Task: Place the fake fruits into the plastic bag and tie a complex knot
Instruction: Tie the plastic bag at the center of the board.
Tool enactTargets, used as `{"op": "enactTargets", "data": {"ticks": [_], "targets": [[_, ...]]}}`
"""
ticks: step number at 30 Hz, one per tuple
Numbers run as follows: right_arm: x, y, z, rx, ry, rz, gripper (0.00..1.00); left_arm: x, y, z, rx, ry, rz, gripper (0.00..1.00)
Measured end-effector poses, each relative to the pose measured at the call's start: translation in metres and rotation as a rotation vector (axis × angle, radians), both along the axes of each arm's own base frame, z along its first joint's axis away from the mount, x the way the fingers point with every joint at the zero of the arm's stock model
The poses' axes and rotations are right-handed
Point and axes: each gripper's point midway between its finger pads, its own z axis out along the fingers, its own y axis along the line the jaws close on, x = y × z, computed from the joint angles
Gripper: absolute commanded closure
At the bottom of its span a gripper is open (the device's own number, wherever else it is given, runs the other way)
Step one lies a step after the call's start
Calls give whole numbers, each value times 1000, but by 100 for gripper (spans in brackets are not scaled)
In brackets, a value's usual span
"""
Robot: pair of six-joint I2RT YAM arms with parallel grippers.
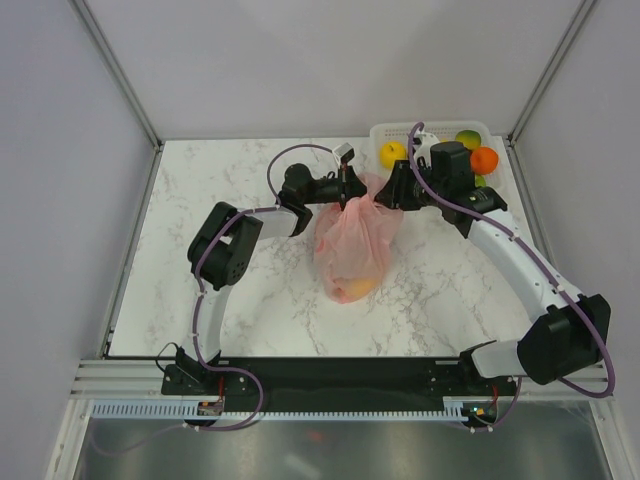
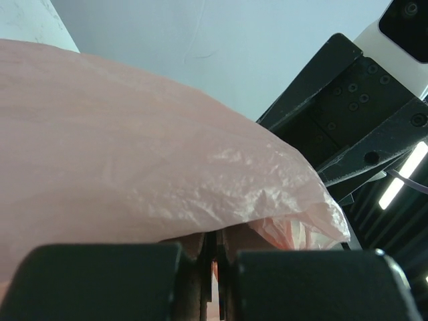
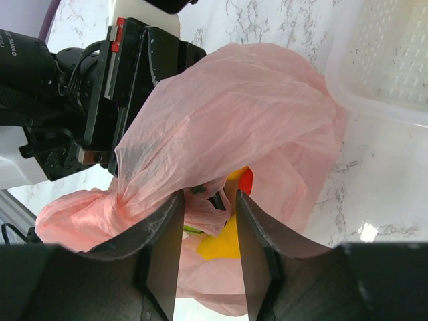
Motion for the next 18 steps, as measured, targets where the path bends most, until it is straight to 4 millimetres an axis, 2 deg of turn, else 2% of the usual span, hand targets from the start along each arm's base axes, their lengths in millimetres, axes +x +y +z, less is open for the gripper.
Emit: {"op": "enactTargets", "data": {"ticks": [3,9,10,14,16,18], "targets": [[-2,-1,-1,2,7,-3,59,1,0,-1,2,-2,3,98],[-2,-1,-1,4,14,-9,71,1,0,-1,2,-8,6,98],[-2,-2,-2,3,16,-11,70,1,0,-1,2,-9,7,98],[-3,-2,-2,6,22,-15,49,2,-1,-1,0,-15,15,98],[-4,-3,-4,1,27,-15,49,4,-1,-1,-2,-17,22,98],[-4,-3,-5,-4,31,-14,56,6,-1,0,-5,-20,33,98]]}}
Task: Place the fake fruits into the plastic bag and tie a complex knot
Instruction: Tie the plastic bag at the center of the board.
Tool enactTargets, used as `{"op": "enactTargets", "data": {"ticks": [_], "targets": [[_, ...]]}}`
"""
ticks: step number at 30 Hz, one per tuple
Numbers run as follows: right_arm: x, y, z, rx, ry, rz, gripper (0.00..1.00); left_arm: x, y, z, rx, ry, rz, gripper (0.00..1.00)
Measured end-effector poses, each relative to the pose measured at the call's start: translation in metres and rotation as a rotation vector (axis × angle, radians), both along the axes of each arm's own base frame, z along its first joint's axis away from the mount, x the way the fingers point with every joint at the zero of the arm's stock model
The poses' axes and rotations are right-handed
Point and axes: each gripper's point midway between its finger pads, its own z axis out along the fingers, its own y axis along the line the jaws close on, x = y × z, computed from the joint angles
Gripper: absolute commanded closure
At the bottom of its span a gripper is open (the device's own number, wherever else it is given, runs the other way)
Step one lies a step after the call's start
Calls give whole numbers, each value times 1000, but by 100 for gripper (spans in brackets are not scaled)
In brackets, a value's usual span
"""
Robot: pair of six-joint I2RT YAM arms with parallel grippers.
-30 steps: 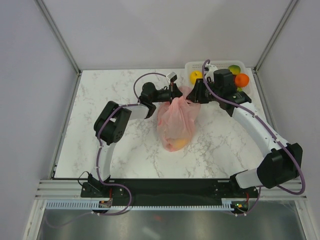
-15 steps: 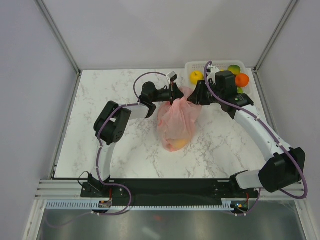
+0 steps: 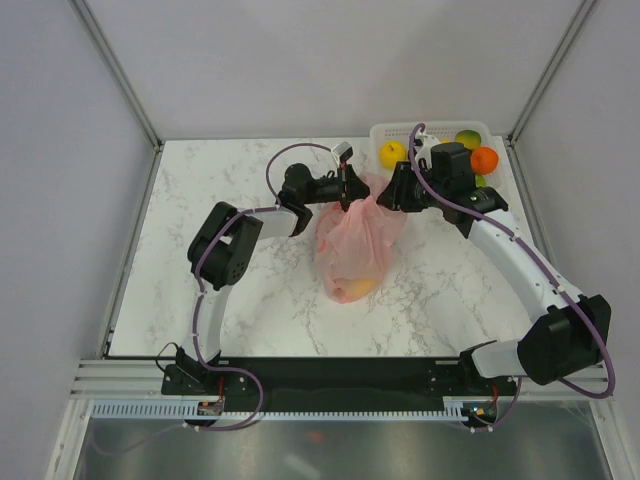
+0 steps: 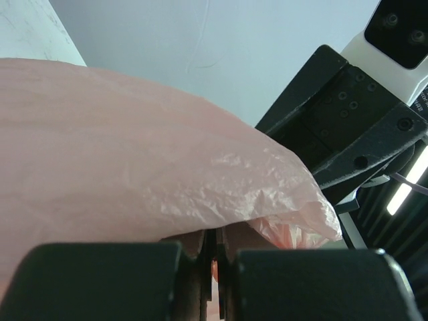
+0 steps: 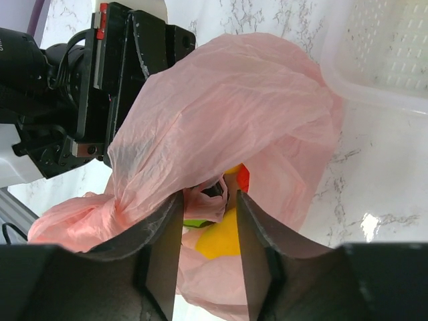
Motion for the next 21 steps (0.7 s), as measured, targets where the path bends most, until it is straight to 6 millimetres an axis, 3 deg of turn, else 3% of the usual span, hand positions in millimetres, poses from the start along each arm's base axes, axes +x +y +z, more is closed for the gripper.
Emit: {"op": "enactTargets", "data": {"ticks": [7,8,9,13,16,21], "targets": [[-1,-1,-2,0,14,-7,81,3,0,-1,3,0,12,98],[-1,-2,-2,-2,14,-8,93,3,0,-2,5,1,12,98],[-1,-2,-2,-5,13,-8,98,4,1,-2,6,2,14,98],[-1,-4,-2,-4,14,-16,100,5,2,-3,7,0,17,96],[-1,-4,-2,-5,14,-17,100,5,2,-3,8,-1,18,86],[-1,-3,-2,-5,13,-16,100,6,3,-6,15,7,26,78]]}}
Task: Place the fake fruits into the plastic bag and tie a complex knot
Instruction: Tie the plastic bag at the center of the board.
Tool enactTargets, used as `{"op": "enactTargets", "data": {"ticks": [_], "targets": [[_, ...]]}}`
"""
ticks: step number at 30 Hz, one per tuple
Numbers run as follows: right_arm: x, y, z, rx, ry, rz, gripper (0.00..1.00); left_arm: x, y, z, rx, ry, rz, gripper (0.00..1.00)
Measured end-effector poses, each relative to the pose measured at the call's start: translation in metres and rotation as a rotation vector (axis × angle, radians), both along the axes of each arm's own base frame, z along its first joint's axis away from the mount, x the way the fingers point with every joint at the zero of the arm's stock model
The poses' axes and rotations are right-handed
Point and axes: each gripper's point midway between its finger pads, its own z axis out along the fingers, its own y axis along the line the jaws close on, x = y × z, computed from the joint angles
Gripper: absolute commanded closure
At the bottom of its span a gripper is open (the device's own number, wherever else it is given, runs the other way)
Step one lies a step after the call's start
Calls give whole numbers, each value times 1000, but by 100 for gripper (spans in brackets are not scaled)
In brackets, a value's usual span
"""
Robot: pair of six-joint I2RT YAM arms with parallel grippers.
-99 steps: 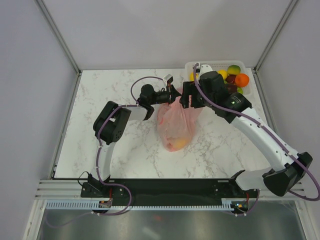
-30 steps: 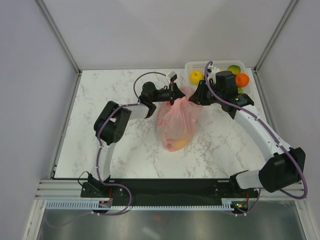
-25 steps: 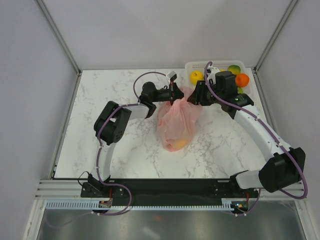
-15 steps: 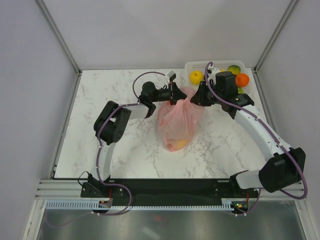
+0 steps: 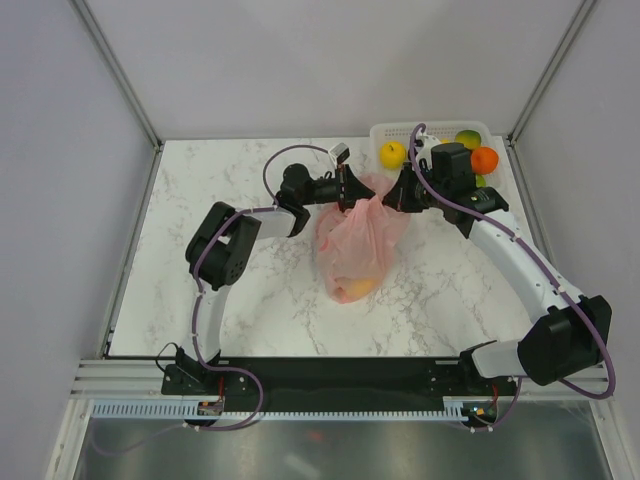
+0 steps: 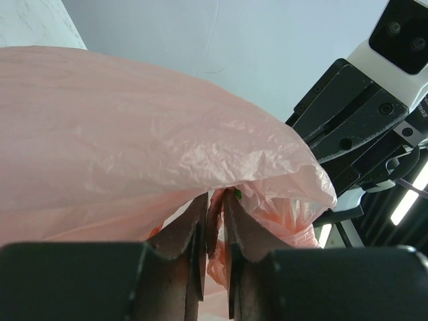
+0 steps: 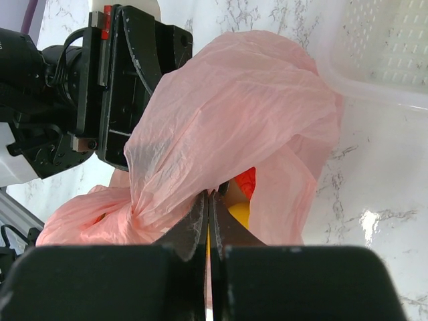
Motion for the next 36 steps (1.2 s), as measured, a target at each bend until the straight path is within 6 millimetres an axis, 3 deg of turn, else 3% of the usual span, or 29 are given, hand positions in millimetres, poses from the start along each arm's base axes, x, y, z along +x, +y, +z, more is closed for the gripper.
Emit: {"op": "enactTargets", "data": {"ticks": [5,10,15,20,23,29,33,36], "targets": [[-1,1,0,0,0,3,100,3,10,-1,15,-4,30,70],[0,1,0,-3,0,1,100,7,28,11,21,-36,71,61],[0,0,-1,-7,-2,-6,100,11,44,22,22,-70,107,59],[1,-1,-1,-11,-3,-12,100,13,60,19,52,-67,142,58],[1,-2,-1,-13,-4,-14,100,13,76,20,86,-81,177,58],[1,-2,-1,-13,-4,-14,100,12,112,39,169,-192,243,47],[1,-2,-1,-12,-3,-14,100,-1,114,45,214,-258,233,43],[1,-2,-1,-13,-3,-14,100,-9,109,36,256,-268,210,43]]}}
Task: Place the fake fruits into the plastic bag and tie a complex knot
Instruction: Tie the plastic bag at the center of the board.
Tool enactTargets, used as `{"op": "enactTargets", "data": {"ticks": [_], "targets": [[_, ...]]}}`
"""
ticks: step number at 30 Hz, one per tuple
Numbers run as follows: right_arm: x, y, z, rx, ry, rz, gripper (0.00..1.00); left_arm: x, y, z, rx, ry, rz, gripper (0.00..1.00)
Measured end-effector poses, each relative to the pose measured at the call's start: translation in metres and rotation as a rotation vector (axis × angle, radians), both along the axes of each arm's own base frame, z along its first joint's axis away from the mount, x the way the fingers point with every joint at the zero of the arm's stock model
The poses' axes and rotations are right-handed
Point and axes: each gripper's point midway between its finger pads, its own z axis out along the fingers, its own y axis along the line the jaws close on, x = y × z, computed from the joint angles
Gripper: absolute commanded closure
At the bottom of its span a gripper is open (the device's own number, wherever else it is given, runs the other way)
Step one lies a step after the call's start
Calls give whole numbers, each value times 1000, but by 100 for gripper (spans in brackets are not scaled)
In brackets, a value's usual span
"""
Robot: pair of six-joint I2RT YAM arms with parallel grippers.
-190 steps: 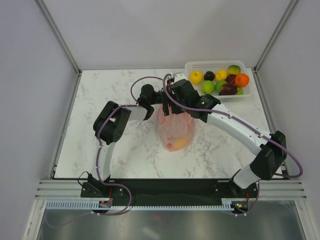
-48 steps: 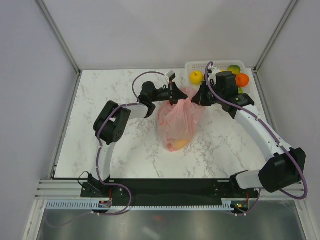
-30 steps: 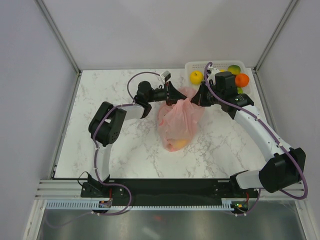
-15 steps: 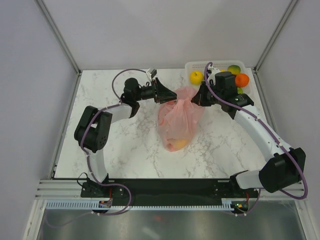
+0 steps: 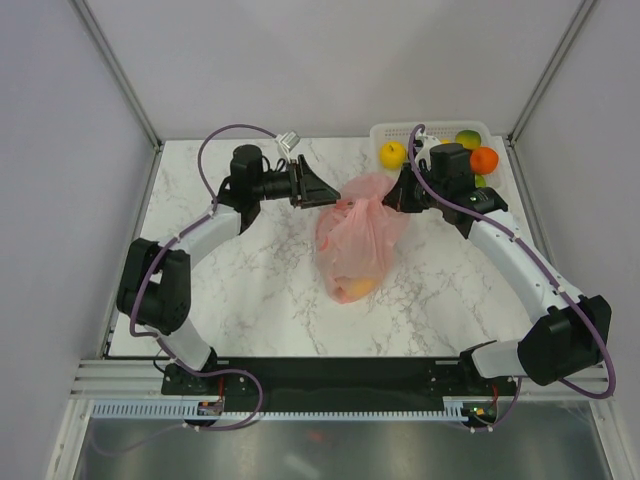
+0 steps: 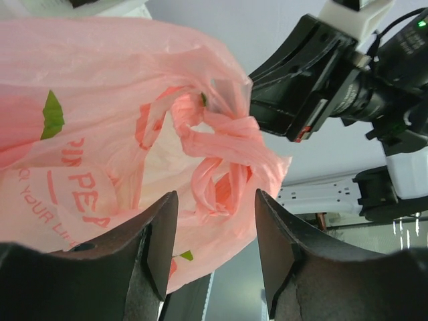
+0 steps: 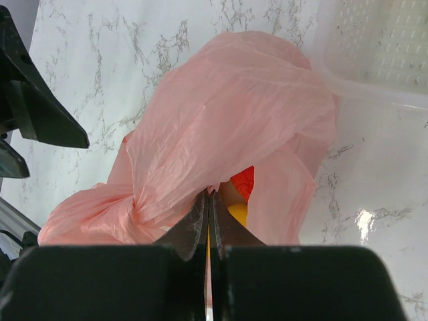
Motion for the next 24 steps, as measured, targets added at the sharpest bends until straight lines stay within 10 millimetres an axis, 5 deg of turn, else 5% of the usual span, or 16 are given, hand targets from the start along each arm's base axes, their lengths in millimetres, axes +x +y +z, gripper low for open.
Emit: {"op": "enactTargets", "data": {"ticks": [17,20,21,24], "targets": [[-2,-1,-3,-10,10,4,100,-25,-34,-16,95,6,-71,45],[-2,-1,-3,-11,10,4,100,-25,-42,-19,105,10,-77,73],[-2,-1,-3,-11,10,4,100,-26,-44,-19,108,9,-82,92],[-2,-2,-3,-14,10,4,100,-29,-48,-20,115,2,-91,98]]}}
